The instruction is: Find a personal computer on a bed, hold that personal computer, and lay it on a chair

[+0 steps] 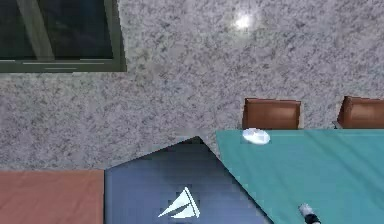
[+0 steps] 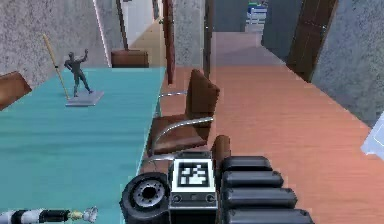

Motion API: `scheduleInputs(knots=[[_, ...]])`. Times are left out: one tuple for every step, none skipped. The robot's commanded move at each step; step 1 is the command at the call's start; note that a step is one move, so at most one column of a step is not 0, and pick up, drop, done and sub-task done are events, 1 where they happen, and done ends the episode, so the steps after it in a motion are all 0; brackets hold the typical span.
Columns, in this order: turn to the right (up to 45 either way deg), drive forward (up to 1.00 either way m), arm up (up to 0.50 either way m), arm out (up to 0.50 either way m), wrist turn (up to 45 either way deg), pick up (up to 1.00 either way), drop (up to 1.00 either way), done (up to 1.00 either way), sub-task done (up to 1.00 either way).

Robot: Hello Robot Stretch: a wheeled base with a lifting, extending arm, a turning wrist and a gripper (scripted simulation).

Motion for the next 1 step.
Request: scheduleInputs(knots=[[-45.0, 0.0, 0.0, 0.0, 0.0, 0.0, 0.0, 0.0, 0.0]])
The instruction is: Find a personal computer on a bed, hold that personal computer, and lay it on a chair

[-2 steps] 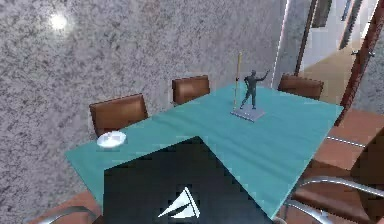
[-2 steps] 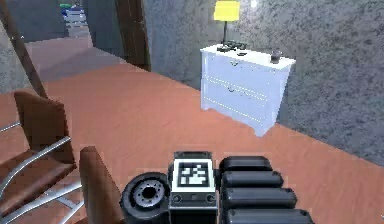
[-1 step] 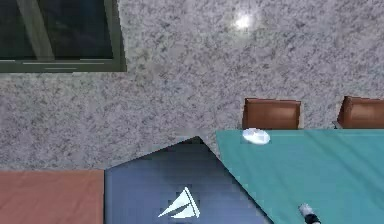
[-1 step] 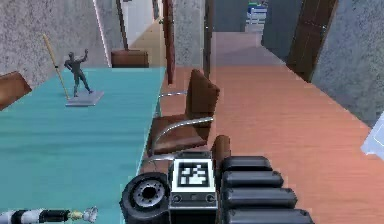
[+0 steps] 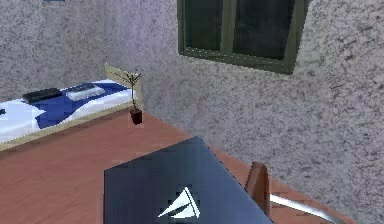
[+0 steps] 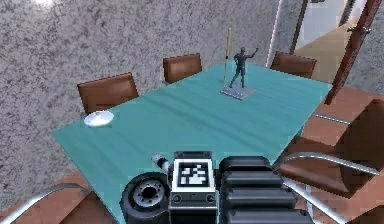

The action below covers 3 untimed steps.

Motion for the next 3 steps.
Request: scheduleInputs(knots=[[-12.0, 0.0, 0.0, 0.0, 0.0, 0.0, 0.0, 0.0, 0.0], [-3.0, 0.0, 0.0, 0.0, 0.0, 0.0, 0.0, 0.0, 0.0], [0.0, 0.05, 0.0, 0.0, 0.0, 0.0, 0.0, 0.0, 0.0]])
